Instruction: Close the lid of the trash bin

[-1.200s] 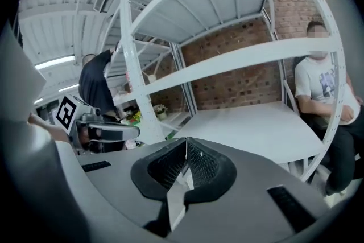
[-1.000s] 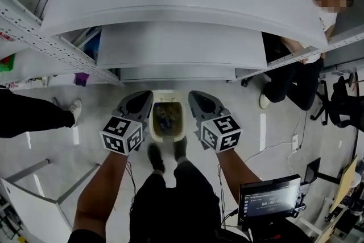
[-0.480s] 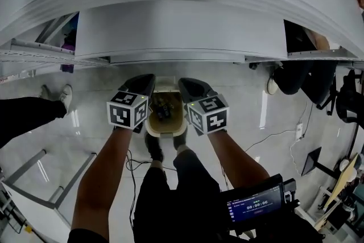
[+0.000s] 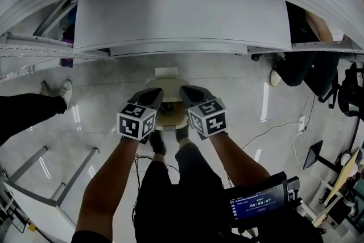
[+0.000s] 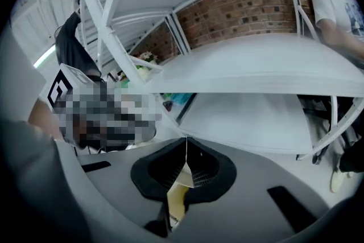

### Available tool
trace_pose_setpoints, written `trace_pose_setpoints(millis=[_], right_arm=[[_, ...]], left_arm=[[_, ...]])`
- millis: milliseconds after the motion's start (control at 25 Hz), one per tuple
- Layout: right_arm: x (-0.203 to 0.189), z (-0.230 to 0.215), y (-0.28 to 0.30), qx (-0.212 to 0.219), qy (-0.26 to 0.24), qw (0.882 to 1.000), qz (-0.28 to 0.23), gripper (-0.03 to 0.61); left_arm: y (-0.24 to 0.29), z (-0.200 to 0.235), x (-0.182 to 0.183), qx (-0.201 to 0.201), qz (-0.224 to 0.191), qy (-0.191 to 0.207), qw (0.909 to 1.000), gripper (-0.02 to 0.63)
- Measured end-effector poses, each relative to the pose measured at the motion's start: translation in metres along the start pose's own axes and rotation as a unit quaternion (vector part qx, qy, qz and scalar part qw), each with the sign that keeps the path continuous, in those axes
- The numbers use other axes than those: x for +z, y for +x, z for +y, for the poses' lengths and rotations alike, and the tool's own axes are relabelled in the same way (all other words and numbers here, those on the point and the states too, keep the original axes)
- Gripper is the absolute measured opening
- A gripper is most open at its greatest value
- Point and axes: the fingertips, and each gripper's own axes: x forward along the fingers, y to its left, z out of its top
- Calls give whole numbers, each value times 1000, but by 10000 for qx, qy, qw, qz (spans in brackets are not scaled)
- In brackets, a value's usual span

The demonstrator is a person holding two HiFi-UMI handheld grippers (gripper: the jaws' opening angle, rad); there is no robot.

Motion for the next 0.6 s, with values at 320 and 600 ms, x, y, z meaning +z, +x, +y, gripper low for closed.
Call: trace_pose_setpoints(millis=[320,600], right_arm=[[-127,25,-5,51,322,9973,662,8],[-220,31,29,-1,457,9927,1119,8]], left_arm=[[2,-15,-130,-12,616,-429,9972,-9],[29,6,-212,-2,898,-639,9939,-9]])
